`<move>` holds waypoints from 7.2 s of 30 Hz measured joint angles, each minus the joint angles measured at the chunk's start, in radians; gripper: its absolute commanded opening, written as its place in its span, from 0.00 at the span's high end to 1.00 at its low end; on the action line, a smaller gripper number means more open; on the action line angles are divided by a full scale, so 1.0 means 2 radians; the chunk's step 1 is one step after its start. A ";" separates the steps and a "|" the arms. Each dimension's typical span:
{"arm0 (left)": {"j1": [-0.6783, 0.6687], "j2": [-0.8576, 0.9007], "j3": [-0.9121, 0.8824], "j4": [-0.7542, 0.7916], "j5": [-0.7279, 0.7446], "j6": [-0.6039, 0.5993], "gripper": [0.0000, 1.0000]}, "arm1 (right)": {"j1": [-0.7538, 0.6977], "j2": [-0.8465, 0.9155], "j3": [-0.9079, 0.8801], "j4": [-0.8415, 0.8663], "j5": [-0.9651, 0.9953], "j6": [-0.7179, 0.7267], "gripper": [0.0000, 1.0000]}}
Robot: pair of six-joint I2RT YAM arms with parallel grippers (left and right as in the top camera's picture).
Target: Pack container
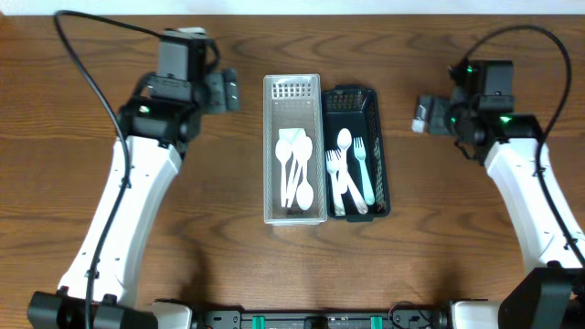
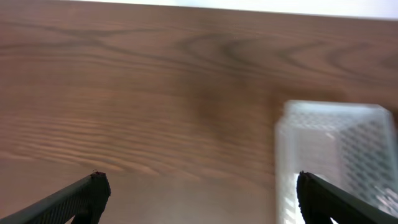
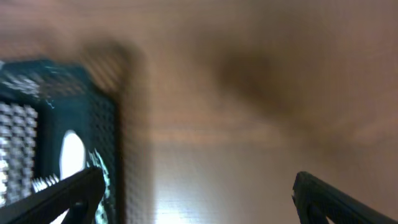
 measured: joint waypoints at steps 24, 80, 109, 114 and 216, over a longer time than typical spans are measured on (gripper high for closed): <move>0.050 -0.212 -0.117 -0.010 -0.003 -0.025 0.02 | 0.025 -0.196 -0.022 -0.039 0.071 -0.046 0.01; 0.050 -0.550 -0.481 0.116 -0.093 -0.021 0.02 | 0.089 -0.628 -0.406 -0.111 0.105 -0.036 0.01; 0.050 -0.550 -0.481 0.115 -0.095 -0.020 0.02 | 0.082 -0.757 -0.594 0.273 0.087 -0.061 0.01; 0.050 -0.550 -0.481 0.115 -0.095 -0.021 0.02 | 0.082 -0.758 -0.594 0.273 0.086 -0.064 0.01; 0.072 -0.744 -0.695 0.307 0.164 0.148 0.02 | 0.081 -0.758 -0.594 0.273 0.084 -0.065 0.01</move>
